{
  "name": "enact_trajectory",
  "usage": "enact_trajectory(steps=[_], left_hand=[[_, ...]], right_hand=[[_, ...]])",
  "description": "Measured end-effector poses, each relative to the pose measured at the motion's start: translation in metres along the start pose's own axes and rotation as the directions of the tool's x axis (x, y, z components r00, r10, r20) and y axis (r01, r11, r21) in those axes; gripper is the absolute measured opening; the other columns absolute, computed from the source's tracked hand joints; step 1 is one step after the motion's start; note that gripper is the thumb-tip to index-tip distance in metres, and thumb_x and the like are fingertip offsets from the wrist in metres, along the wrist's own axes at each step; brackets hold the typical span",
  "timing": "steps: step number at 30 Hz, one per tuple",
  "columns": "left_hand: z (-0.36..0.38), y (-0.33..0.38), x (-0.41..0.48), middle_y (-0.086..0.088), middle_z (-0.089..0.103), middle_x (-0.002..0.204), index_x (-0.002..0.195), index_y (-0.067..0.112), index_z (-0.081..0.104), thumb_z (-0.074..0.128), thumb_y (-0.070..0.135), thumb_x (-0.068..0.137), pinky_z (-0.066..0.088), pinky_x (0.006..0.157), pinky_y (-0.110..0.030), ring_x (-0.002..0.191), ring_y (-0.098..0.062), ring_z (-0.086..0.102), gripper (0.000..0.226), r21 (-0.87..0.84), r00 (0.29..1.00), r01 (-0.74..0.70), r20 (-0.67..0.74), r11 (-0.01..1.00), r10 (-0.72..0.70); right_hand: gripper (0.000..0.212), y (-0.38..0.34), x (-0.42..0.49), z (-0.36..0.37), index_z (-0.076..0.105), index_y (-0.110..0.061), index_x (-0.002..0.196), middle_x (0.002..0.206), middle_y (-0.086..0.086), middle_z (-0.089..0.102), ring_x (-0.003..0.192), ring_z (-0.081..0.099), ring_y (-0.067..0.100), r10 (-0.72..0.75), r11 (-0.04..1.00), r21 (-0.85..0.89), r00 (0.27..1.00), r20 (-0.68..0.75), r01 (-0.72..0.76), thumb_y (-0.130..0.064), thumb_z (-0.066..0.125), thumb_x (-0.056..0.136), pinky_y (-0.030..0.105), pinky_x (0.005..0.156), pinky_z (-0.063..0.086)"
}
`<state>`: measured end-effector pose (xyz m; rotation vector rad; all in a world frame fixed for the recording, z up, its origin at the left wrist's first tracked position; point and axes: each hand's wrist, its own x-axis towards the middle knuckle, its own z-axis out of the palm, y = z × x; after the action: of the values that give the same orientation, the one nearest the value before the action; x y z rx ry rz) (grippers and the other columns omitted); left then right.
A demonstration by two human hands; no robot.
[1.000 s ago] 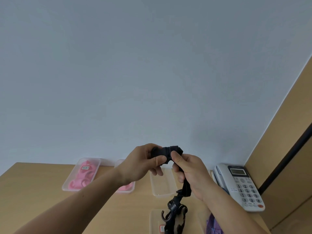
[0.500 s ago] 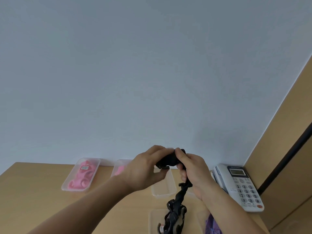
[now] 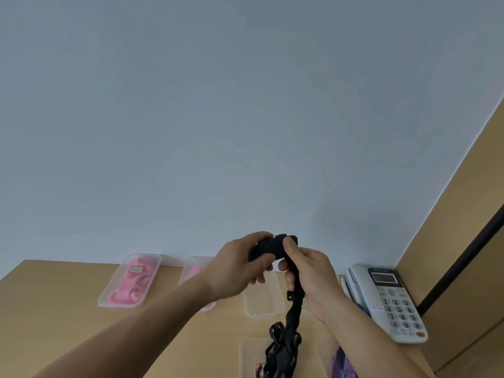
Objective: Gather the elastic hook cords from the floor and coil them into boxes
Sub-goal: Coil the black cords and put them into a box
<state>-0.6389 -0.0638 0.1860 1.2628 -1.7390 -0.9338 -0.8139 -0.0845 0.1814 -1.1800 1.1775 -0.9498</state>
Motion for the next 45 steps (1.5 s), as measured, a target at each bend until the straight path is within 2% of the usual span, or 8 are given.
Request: enact_trajectory(steps=[6, 12, 15, 18, 20, 23, 33, 45], left_hand=[[0.007, -0.008, -0.002, 0.01, 0.063, 0.08, 0.136, 0.036, 0.04, 0.044, 0.023, 0.097, 0.045, 0.057, -0.023, 0.067, -0.01, 0.054, 0.042, 0.619, 0.914, -0.304, -0.026, 0.725, 0.405], [0.005, -0.028, 0.001, 0.003, 0.059, 0.077, 0.141, 0.021, 0.052, 0.044, 0.007, 0.087, 0.047, 0.046, -0.032, 0.059, -0.02, 0.05, 0.056, 0.824, 0.746, -0.427, 0.089, 0.371, 0.66], [0.009, -0.029, 0.0, 0.014, 0.066, 0.1, 0.147, 0.033, 0.033, 0.057, 0.016, 0.088, 0.052, 0.064, -0.021, 0.077, -0.009, 0.061, 0.066, 0.658, 0.812, -0.432, -0.014, 0.617, 0.583], [0.01, -0.017, -0.003, 0.019, 0.065, 0.118, 0.151, 0.037, 0.02, 0.057, 0.046, 0.082, 0.052, 0.076, -0.02, 0.096, -0.009, 0.067, 0.079, -0.058, 0.992, -0.081, -0.1, 0.995, 0.074], [0.001, -0.009, 0.002, 0.0, 0.07, 0.115, 0.141, 0.022, 0.046, 0.053, 0.057, 0.082, 0.054, 0.07, -0.035, 0.087, -0.025, 0.07, 0.069, -0.381, 0.984, 0.177, 0.071, 0.907, -0.162], [-0.01, -0.001, 0.002, -0.021, 0.071, 0.107, 0.116, 0.0, 0.06, 0.049, 0.054, 0.093, 0.05, 0.059, -0.032, 0.068, -0.029, 0.064, 0.059, -0.439, 0.933, 0.299, 0.32, 0.847, -0.164], [-0.003, 0.001, -0.002, 0.007, 0.07, 0.072, 0.096, 0.018, 0.064, 0.072, 0.035, 0.088, 0.052, 0.06, -0.025, 0.062, -0.009, 0.066, 0.021, 0.142, 0.998, 0.021, -0.069, 0.99, -0.011], [0.006, -0.019, -0.001, 0.001, 0.062, 0.08, 0.094, 0.015, 0.068, 0.058, 0.026, 0.088, 0.049, 0.052, -0.029, 0.067, -0.018, 0.059, 0.016, 0.765, 0.766, -0.382, -0.052, 0.519, 0.64]], right_hand=[[0.047, -0.002, 0.002, 0.009, 0.071, -0.013, 0.096, 0.069, 0.005, 0.068, 0.06, 0.067, 0.022, 0.021, 1.0, -0.008, 0.999, 0.039, -0.021, -0.055, 0.05, 0.095, 0.032, 0.06, 0.045], [0.049, 0.0, 0.0, 0.011, 0.067, -0.006, 0.09, 0.062, 0.003, 0.052, 0.047, 0.045, 0.016, 0.074, 0.991, 0.107, 0.997, 0.022, -0.076, -0.054, 0.058, 0.091, 0.026, 0.041, 0.032], [0.04, -0.002, 0.001, 0.006, 0.066, -0.008, 0.087, 0.061, 0.001, 0.051, 0.047, 0.045, 0.014, -0.011, 0.988, 0.152, 0.999, 0.031, 0.006, -0.047, 0.061, 0.092, 0.025, 0.039, 0.029], [0.03, -0.005, 0.001, 0.003, 0.071, -0.018, 0.083, 0.063, 0.002, 0.052, 0.05, 0.047, 0.014, -0.127, 0.981, 0.159, 0.989, 0.077, 0.114, -0.045, 0.062, 0.092, 0.025, 0.04, 0.028], [0.028, -0.005, 0.001, 0.001, 0.071, -0.022, 0.08, 0.065, 0.004, 0.053, 0.051, 0.047, 0.014, -0.172, 0.973, 0.176, 0.976, 0.134, 0.148, -0.049, 0.065, 0.085, 0.025, 0.041, 0.027], [0.038, -0.002, 0.0, -0.001, 0.069, -0.019, 0.088, 0.067, 0.007, 0.053, 0.051, 0.046, 0.015, -0.204, 0.971, 0.167, 0.959, 0.195, 0.172, -0.056, 0.067, 0.079, 0.024, 0.042, 0.031], [0.059, -0.003, -0.002, 0.0, 0.065, -0.003, 0.095, 0.059, 0.01, 0.065, 0.041, 0.049, 0.019, -0.023, 0.997, -0.064, 0.992, 0.125, 0.031, -0.06, 0.05, 0.092, 0.028, 0.047, 0.04], [0.041, -0.004, -0.002, 0.007, 0.069, -0.012, 0.082, 0.072, 0.007, 0.072, 0.05, 0.056, 0.017, -0.122, 0.978, -0.163, 0.989, 0.078, 0.133, -0.051, 0.058, 0.091, 0.027, 0.046, 0.042]])
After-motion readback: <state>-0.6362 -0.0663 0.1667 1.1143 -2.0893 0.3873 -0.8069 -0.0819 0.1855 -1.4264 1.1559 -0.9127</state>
